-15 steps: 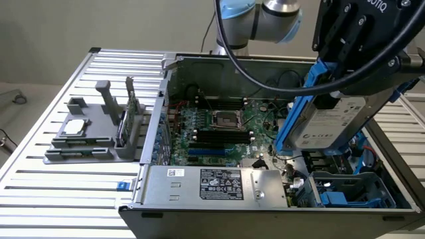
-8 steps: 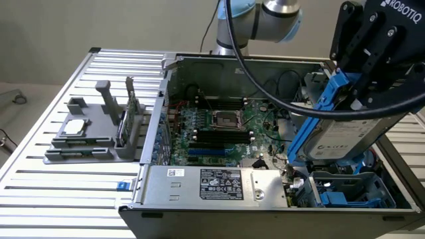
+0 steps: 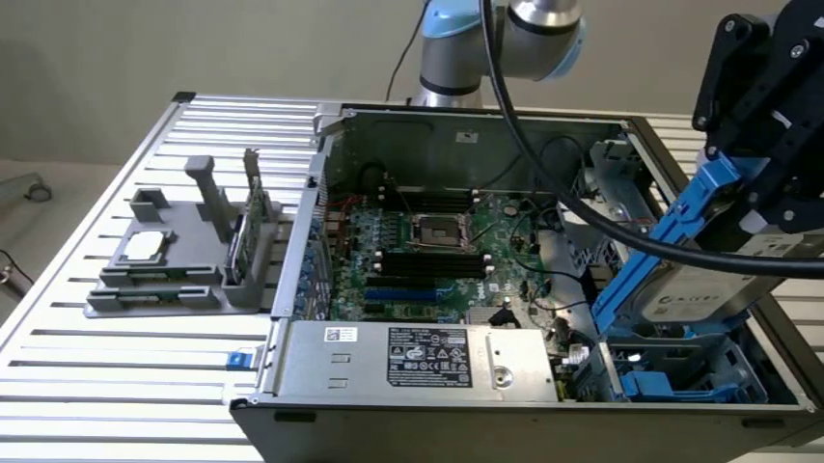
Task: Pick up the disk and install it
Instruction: 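Pick up the disk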
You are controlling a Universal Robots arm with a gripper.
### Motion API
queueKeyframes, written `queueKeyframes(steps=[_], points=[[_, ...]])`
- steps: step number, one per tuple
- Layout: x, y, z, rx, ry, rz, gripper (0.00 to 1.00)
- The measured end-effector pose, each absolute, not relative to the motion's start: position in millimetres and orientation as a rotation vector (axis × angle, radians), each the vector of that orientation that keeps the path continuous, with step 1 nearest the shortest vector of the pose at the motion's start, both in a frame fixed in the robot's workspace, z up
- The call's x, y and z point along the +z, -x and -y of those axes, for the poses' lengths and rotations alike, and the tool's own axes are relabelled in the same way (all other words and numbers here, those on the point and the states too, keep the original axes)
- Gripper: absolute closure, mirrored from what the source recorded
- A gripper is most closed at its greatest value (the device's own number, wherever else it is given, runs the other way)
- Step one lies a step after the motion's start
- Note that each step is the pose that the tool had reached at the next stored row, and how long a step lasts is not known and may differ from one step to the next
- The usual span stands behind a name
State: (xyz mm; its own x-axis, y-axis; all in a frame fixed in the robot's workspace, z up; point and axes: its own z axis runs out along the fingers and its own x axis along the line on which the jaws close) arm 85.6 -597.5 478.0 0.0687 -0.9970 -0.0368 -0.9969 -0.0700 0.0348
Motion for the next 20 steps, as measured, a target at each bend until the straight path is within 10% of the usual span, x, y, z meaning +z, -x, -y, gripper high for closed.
queueKeyframes(steps=[20], points=[[462.7,-106.6,603.9,-0.106,-2.261,2.225,0.67]])
